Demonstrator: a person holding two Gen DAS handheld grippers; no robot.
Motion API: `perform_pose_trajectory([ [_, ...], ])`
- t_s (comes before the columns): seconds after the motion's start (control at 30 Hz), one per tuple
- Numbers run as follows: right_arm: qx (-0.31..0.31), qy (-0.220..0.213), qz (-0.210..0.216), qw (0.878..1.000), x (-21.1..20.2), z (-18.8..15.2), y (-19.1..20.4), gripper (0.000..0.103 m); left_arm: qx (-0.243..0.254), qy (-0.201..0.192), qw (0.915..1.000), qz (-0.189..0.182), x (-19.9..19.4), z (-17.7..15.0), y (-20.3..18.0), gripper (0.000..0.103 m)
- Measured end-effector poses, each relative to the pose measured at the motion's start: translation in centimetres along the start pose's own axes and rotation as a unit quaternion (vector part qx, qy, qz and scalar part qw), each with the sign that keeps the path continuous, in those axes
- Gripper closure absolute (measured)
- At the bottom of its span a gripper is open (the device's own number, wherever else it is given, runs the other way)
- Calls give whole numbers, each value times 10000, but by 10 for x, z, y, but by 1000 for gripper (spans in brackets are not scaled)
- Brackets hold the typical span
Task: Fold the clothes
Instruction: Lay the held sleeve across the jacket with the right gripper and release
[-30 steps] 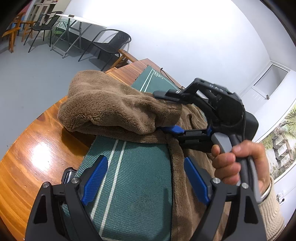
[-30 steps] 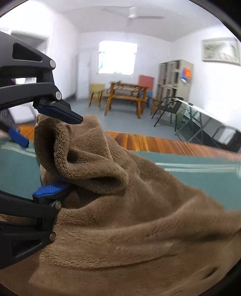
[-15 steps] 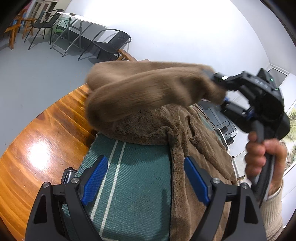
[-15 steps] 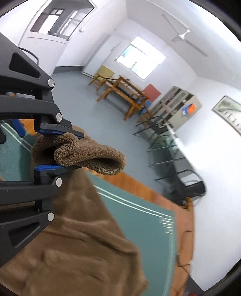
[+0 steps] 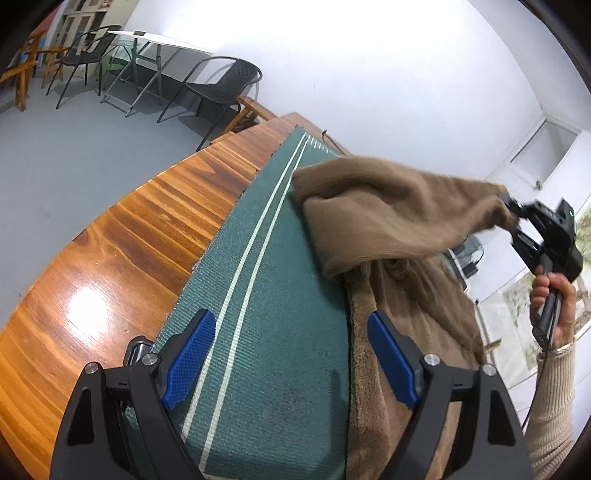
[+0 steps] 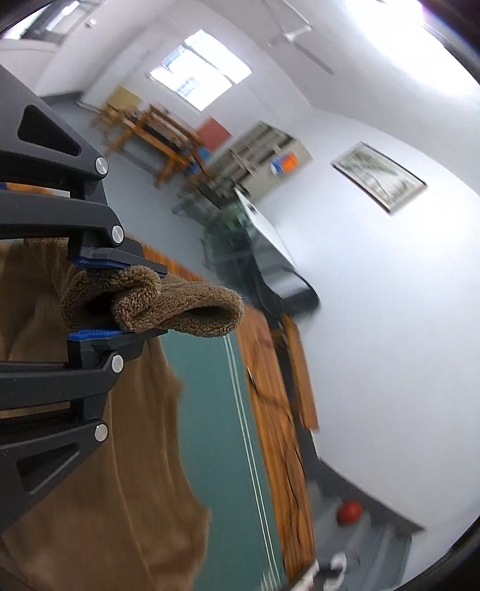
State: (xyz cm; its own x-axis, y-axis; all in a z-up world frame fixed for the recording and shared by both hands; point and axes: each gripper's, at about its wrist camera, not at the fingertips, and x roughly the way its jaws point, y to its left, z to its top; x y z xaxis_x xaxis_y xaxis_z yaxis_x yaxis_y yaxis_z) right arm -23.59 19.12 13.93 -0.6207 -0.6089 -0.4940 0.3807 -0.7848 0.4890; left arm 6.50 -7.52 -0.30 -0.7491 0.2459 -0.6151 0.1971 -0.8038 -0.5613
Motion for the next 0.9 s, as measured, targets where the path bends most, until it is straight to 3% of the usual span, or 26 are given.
perform_pose_trajectory([
  [0.27, 326, -329, -838, 9954, -88, -8, -117, 78, 181, 260, 9979, 561, -9, 14, -29, 16],
  [0.4, 498, -214, -1108, 9924, -97, -23, -158, 78, 503, 202, 9955, 771, -14, 24, -59, 16],
  [0.57, 725, -108, -1165, 9905, -103, -43, -193, 78, 852, 122, 9913, 999, -12, 37, -97, 16],
  [0.8, 859, -187, -1127, 9897, -119, -57, -227, 78, 1324, 227, 9844, 1135, 21, 44, -150, 16],
  [0.87, 1024, -3, -1162, 9879, -116, -59, -238, 70, 1539, 306, 9811, 1129, 37, 46, -169, 16],
  [0.9, 1166, 73, -1215, 9857, -117, -61, -246, 51, 1629, 368, 9794, 1134, 46, 47, -178, 16],
])
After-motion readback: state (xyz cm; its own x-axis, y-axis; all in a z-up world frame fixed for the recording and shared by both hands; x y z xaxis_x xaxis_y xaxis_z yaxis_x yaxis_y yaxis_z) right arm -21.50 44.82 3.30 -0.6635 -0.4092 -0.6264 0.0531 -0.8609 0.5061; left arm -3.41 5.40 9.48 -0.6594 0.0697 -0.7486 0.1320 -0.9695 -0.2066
